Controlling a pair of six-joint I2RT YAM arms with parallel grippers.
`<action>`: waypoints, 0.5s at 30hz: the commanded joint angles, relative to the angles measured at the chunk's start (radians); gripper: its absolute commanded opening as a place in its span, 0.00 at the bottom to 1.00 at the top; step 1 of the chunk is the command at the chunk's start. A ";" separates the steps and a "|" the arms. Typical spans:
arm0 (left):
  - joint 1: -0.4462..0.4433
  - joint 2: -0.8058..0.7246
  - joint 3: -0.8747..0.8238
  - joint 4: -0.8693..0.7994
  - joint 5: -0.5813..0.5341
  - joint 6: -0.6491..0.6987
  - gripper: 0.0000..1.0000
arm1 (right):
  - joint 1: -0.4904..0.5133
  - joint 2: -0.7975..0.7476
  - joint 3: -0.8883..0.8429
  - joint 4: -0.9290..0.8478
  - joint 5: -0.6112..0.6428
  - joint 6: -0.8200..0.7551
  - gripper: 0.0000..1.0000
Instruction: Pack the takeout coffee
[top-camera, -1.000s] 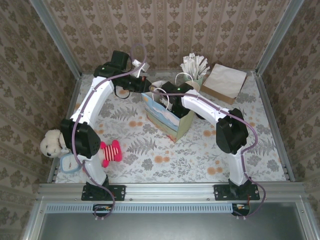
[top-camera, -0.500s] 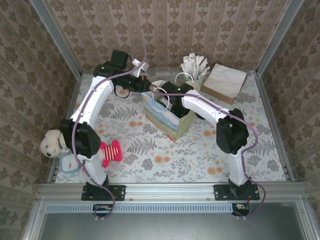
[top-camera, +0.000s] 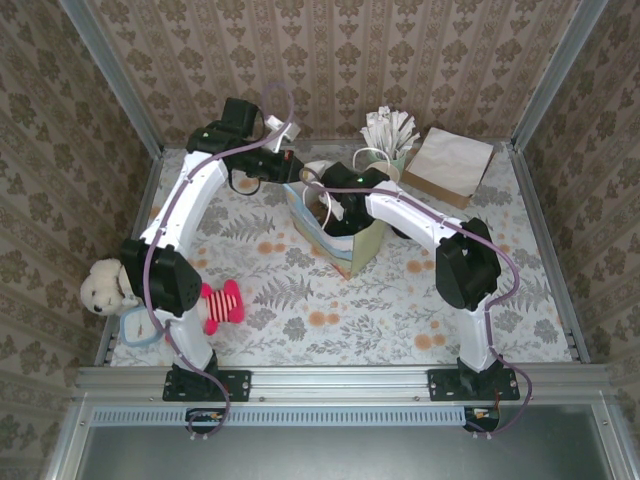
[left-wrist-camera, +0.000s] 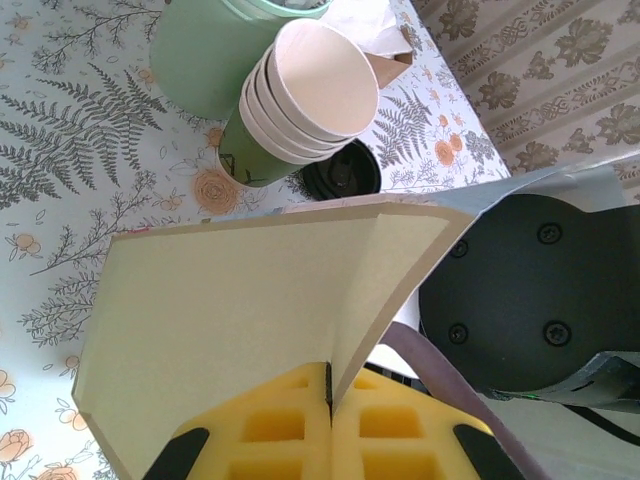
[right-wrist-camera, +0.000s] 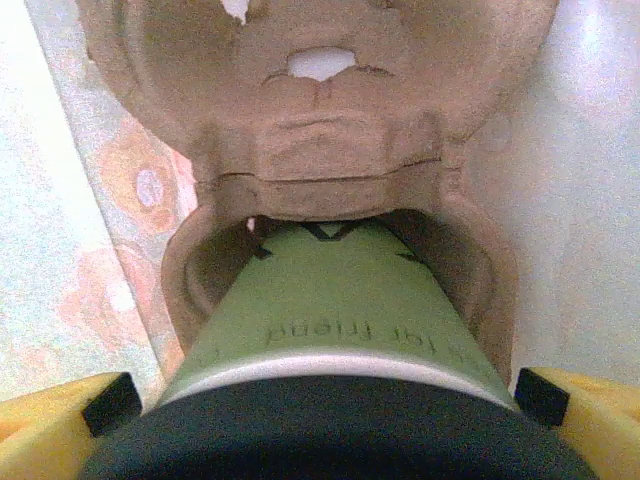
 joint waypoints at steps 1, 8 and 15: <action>-0.002 -0.008 0.041 0.003 0.018 0.035 0.00 | -0.005 -0.033 -0.008 -0.003 -0.021 0.013 1.00; -0.003 -0.008 0.037 -0.002 0.011 0.032 0.00 | 0.000 -0.065 0.010 -0.001 -0.028 0.019 1.00; -0.003 0.001 0.042 -0.012 -0.012 0.016 0.00 | 0.001 -0.120 -0.019 0.057 -0.012 0.005 1.00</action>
